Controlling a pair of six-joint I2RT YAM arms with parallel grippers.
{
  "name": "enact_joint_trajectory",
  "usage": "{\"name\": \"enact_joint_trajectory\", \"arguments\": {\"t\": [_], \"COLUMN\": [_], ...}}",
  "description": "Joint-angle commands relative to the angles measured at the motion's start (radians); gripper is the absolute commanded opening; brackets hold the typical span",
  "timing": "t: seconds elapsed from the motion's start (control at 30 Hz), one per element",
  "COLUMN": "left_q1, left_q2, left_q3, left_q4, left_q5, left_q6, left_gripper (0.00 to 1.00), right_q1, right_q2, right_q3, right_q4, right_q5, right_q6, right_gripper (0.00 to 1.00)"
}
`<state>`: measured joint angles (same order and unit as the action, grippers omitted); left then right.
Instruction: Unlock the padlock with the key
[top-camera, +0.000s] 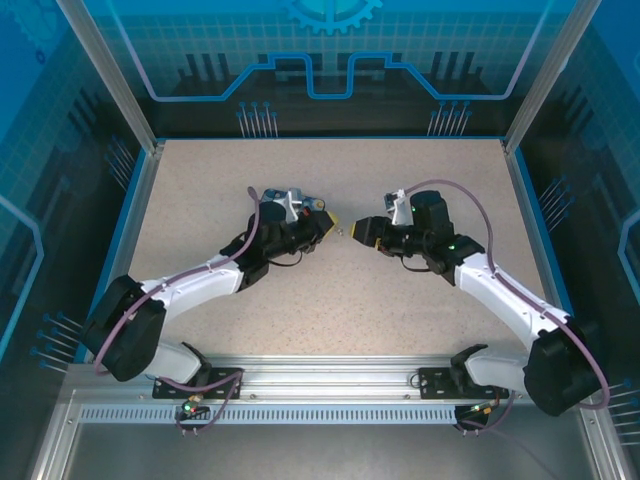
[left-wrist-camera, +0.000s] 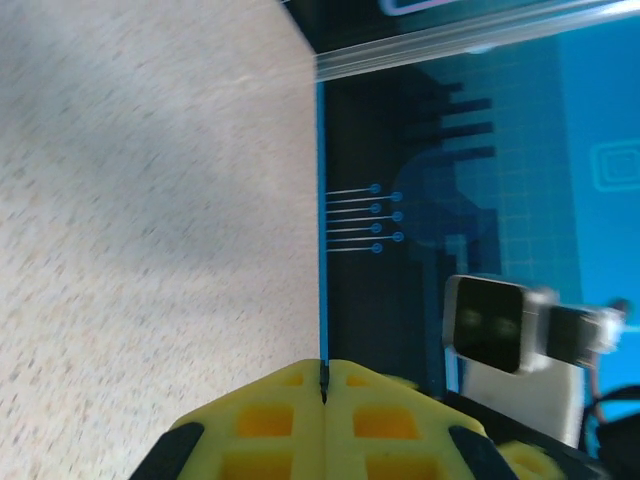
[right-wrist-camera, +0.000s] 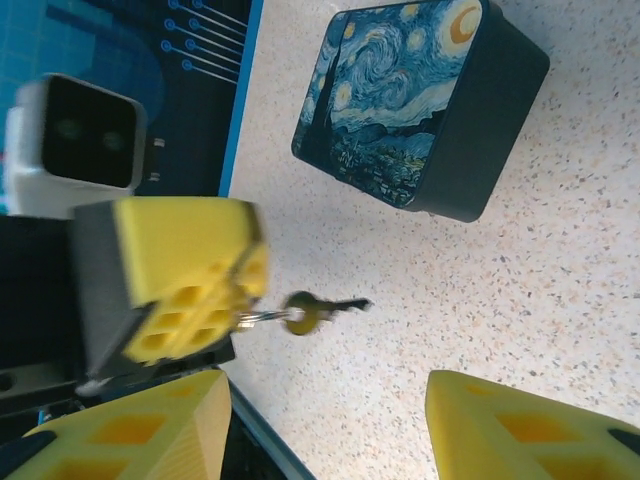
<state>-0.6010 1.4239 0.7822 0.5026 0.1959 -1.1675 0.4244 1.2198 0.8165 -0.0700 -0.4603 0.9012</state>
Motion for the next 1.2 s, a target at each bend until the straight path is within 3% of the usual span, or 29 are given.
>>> {"name": "enact_joint_trajectory", "arguments": {"t": [0.0,0.17,0.4,1.17], "left_q1": [-0.001,-0.024,-0.051,-0.098], "left_q2": [-0.035,-0.075,-0.104,-0.068], "left_q3": [-0.002,-0.066,-0.1,-0.095], "left_q4": [0.155,0.248,0.244,0.292], "left_q5": [-0.047,-0.19,-0.325,-0.418], "left_q6": [0.165,0.215,0.175,0.092], "left_gripper": [0.0,0.0,0.0,0.0], "right_q1": [-0.006,0.009,0.072,0.174], "right_q2": [0.015,0.01,-0.032,0.104], "right_q3": [-0.049,-0.105,-0.152,-0.073], "right_q4": [0.218,0.392,0.501,0.719], "right_q5": [0.006,0.051,0.164,0.25], "right_q6": [0.206,0.352,0.426,0.463], "right_gripper": [0.53,0.47,0.47,0.42]}}
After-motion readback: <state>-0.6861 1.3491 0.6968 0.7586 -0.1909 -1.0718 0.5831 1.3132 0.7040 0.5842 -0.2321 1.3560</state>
